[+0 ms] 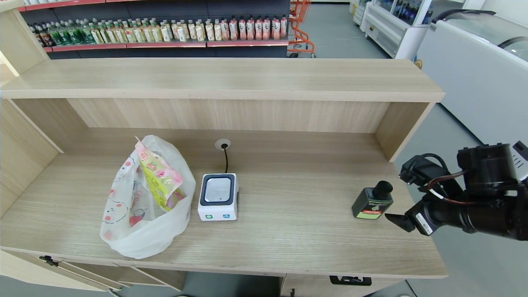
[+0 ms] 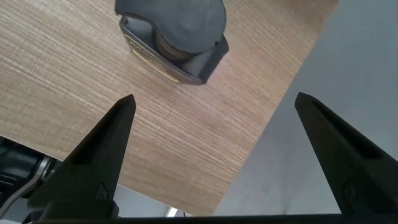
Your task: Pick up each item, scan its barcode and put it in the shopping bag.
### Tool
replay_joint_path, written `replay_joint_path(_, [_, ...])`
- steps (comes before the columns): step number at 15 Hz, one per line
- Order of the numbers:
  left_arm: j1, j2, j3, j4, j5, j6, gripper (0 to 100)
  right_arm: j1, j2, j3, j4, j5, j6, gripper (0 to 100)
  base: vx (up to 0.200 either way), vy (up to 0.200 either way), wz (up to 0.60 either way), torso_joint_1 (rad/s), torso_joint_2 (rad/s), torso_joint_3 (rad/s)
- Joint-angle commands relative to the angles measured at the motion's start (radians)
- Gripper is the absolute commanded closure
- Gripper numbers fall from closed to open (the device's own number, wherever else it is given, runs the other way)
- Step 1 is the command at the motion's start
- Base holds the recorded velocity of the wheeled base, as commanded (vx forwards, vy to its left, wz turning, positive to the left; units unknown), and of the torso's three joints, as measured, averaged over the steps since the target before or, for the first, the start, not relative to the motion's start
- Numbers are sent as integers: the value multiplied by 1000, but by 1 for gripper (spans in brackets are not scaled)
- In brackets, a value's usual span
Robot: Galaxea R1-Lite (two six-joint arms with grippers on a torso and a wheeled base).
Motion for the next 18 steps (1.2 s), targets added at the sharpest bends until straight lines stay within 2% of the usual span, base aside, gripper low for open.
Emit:
replay_joint_path(1, [0, 0, 0, 0, 0, 0, 0, 29, 62, 3, -31, 0, 0, 0, 0, 0, 0, 0, 0, 0])
replay_joint_path(6, [0, 0, 0, 0, 0, 0, 0, 60, 136, 0, -134, 0, -3, 0, 0, 0, 0, 0, 0, 0])
replay_joint_path(15, [0, 0, 0, 0, 0, 0, 0, 69, 226, -59, -172, 35, -20, 0, 0, 0, 0, 0, 0, 0])
replay_joint_path(16, [0, 0, 0, 0, 0, 0, 0, 70, 238, -72, -172, 45, -20, 100, 0, 0, 0, 0, 0, 0])
replay_joint_path(18, [0, 0, 0, 0, 0, 0, 0, 75, 257, -92, -182, 57, -20, 100, 0, 0, 0, 0, 0, 0])
